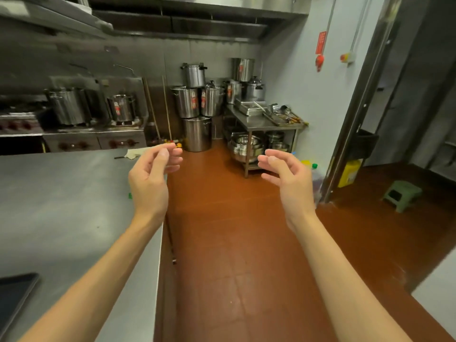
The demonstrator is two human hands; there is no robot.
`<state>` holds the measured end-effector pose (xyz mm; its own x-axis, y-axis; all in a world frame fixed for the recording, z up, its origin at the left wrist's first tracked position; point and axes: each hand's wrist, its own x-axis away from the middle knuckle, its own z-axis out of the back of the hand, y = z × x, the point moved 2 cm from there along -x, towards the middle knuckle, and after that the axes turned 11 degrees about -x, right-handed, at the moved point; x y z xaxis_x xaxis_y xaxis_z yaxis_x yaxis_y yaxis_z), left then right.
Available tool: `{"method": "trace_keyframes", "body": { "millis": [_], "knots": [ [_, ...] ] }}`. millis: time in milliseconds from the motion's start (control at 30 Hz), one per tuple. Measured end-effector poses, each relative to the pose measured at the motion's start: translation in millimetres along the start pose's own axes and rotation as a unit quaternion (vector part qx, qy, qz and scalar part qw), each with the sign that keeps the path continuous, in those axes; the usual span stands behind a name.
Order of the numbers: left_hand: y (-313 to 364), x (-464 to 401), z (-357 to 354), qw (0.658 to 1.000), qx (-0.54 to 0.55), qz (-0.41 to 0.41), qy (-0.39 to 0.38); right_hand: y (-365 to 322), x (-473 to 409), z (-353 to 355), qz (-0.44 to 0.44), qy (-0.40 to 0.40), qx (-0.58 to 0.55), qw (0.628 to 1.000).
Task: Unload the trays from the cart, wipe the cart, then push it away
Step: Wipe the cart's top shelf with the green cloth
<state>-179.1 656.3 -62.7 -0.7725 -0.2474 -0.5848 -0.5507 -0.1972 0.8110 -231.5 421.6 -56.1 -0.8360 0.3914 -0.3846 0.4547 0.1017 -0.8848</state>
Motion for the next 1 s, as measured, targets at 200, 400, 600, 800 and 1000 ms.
{"method": "trace_keyframes", "body": {
  "millis": [200, 400, 600, 800, 1000],
  "knots": [
    [-62.3, -71.0, -61.8, 0.993, -0.046, 0.023, 0.105, 75.7, -140.2, -12.3, -0.038, -0.098, -0.019, 0.994],
    [-106.9, -128.4, -69.2, 0.971, -0.12, 0.054, 0.199, 134.9, -261.3, -73.9, -0.048, -0.204, -0.017, 0.978],
    [-188.2, -184.9, -51.8, 0.942, -0.165, 0.075, 0.281, 232.4, -336.6, -166.5, -0.068, -0.301, -0.019, 0.951],
    [-302.5, -255.6, -33.3, 0.914, -0.175, 0.128, 0.344, 334.0, -398.1, -278.0, -0.109, -0.383, -0.026, 0.917],
    [-402.5, -310.6, -14.2, 0.878, -0.199, 0.198, 0.389, 422.1, -450.6, -376.6, -0.148, -0.461, -0.007, 0.875]
  ]
}}
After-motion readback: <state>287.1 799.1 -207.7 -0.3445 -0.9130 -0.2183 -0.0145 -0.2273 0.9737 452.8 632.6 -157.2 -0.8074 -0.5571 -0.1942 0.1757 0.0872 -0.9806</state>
